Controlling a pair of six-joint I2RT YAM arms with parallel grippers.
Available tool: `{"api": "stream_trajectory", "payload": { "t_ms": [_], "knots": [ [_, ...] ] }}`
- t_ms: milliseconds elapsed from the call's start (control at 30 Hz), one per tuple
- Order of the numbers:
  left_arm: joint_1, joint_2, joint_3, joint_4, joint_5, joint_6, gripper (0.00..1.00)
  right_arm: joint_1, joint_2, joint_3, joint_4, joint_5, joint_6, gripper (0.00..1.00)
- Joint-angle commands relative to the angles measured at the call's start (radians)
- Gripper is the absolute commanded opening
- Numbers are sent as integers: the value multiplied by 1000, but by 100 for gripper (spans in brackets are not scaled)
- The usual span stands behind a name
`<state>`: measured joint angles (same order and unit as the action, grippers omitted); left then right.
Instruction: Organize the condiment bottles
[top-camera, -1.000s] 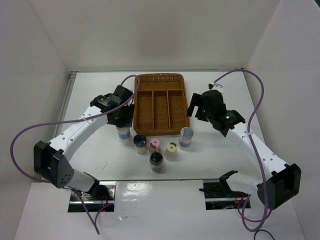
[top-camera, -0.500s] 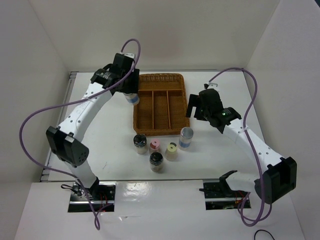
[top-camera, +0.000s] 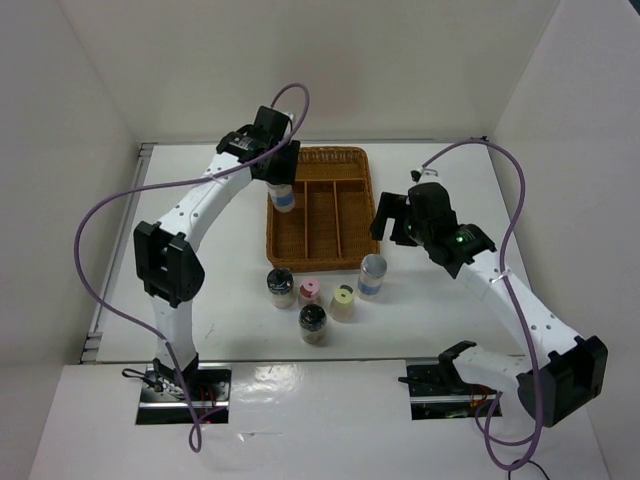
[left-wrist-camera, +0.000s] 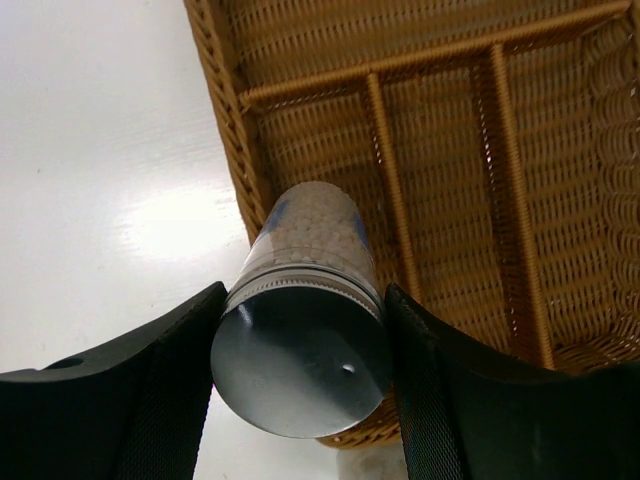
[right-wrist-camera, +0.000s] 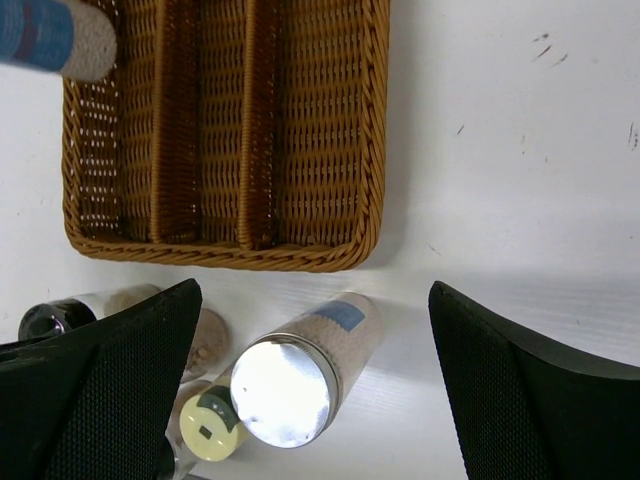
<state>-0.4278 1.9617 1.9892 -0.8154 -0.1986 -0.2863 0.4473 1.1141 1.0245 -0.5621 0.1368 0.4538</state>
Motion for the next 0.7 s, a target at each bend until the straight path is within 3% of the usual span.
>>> {"api": "stream_trajectory", "payload": {
  "t_ms": [0,667],
  "knots": [
    [0,25,86,91,27,32,43,-1,9,-9,8,-25,0,98],
    [9,250,287,22,30,61,43,82,155,20,-2,9,-64,98]
  ]
}}
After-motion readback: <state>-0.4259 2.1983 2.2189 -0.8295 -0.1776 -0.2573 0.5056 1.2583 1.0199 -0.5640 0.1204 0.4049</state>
